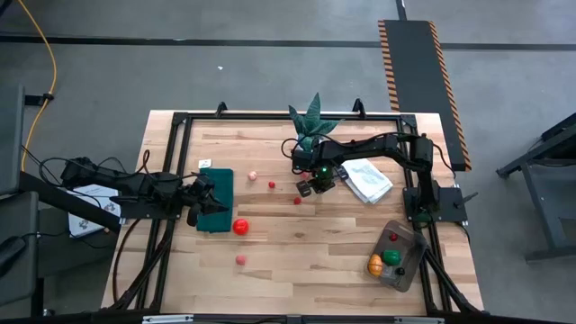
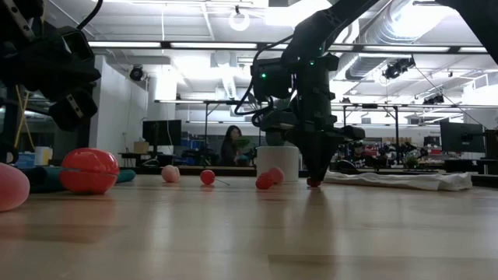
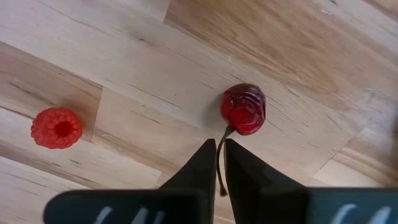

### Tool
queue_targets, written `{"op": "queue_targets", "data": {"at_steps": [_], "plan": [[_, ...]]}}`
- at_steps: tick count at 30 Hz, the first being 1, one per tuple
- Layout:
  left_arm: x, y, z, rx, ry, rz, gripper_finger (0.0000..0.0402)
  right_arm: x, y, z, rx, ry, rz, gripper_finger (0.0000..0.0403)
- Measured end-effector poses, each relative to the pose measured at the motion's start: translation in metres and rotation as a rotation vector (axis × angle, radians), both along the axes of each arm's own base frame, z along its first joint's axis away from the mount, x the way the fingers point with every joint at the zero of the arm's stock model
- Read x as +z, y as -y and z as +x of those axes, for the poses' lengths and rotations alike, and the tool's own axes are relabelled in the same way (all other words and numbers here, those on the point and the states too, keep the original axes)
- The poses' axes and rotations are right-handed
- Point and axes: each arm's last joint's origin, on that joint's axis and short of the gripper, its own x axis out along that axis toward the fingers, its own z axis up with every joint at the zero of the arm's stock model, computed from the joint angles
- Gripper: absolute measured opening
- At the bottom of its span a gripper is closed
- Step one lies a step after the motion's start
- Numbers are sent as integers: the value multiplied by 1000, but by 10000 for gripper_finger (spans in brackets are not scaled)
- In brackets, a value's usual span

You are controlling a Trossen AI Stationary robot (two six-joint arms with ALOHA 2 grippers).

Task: Pick and placing Produce into tupperware
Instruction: Put the right red cherry into the black bin

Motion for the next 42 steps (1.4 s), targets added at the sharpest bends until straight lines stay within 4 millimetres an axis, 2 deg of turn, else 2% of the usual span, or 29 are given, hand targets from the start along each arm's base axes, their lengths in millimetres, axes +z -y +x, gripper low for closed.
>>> {"op": "queue_targets", "data": {"at_steps": [24, 42], "plan": [[0, 0, 0, 0, 0, 0, 1, 0, -1, -2, 31, -19, 4, 1], [0, 0, 0, 0, 0, 0, 1, 27, -14, 10, 102, -13, 0, 0]]}}
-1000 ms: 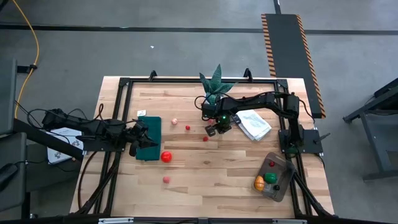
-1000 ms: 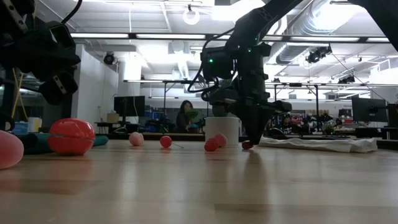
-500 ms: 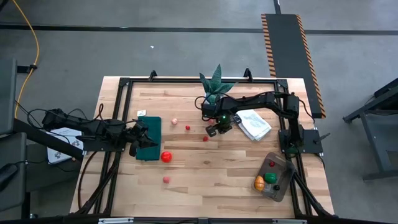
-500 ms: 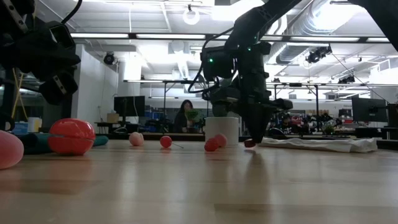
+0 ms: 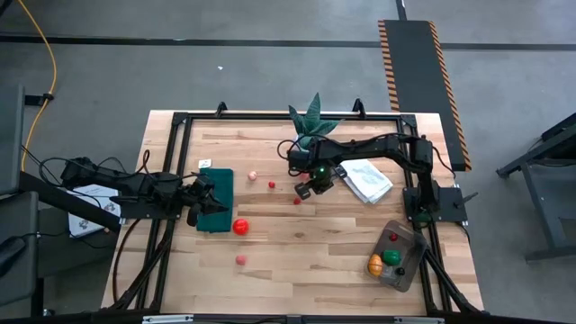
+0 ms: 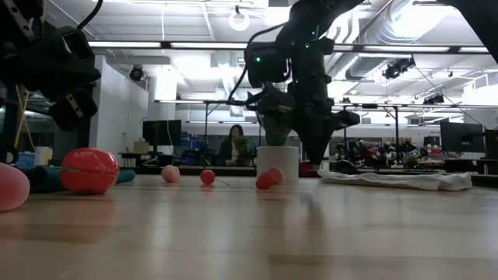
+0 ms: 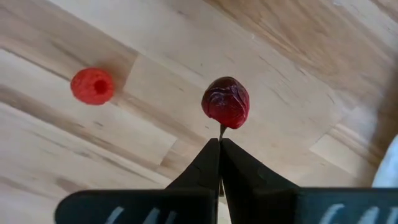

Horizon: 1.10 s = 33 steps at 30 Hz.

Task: Pick and placing Produce into tupperware
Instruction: Put the right red cherry into the black bin

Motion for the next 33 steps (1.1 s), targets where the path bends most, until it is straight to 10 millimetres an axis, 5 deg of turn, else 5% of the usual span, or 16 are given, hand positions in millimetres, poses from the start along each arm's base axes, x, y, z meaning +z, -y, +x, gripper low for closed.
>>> {"op": "queue_targets", "data": {"at_steps": [33], "plan": [[0, 0, 0, 0, 0, 0, 1, 103, -5, 6, 58, -19, -51, 0]]}}
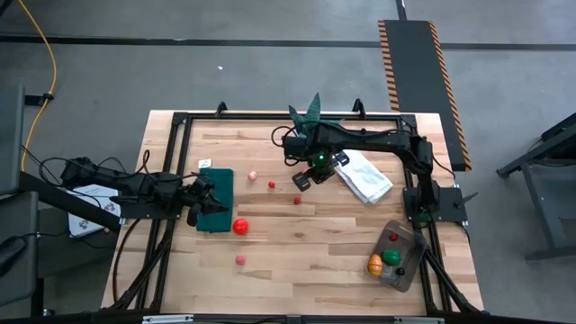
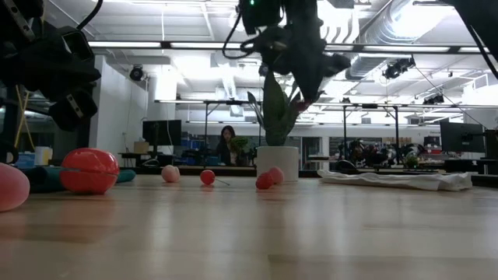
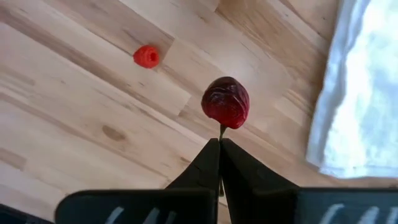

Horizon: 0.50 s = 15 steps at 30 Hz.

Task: Pick and placing Produce into tupperware
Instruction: Put the right red cherry into the black bin

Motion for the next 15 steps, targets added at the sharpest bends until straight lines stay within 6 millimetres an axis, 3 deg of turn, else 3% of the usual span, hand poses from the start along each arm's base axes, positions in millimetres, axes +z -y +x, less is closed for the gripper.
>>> {"op": "queue_targets", "data": {"at_steps": [15], "plan": [[0, 0, 0, -2, 1, 8, 1, 48, -21, -6, -43, 91, -48, 0]]}}
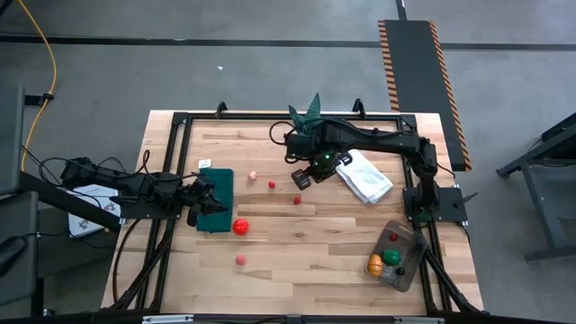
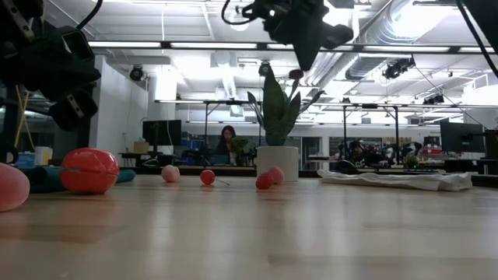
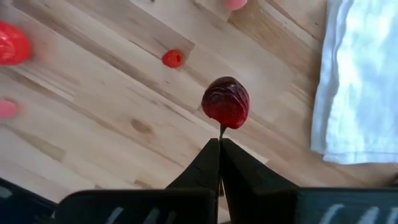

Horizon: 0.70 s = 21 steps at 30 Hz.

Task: Pick and placing Produce into tupperware
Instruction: Put the right red cherry into the black bin

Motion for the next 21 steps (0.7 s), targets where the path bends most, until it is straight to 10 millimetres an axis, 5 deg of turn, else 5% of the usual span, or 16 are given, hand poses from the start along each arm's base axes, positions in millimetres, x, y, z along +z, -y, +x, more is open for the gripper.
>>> {"op": "queue_targets", "data": {"at_steps": [21], "plan": [[0, 0, 0, 0, 0, 0, 1, 23, -62, -16, -84, 43, 7, 0]]}}
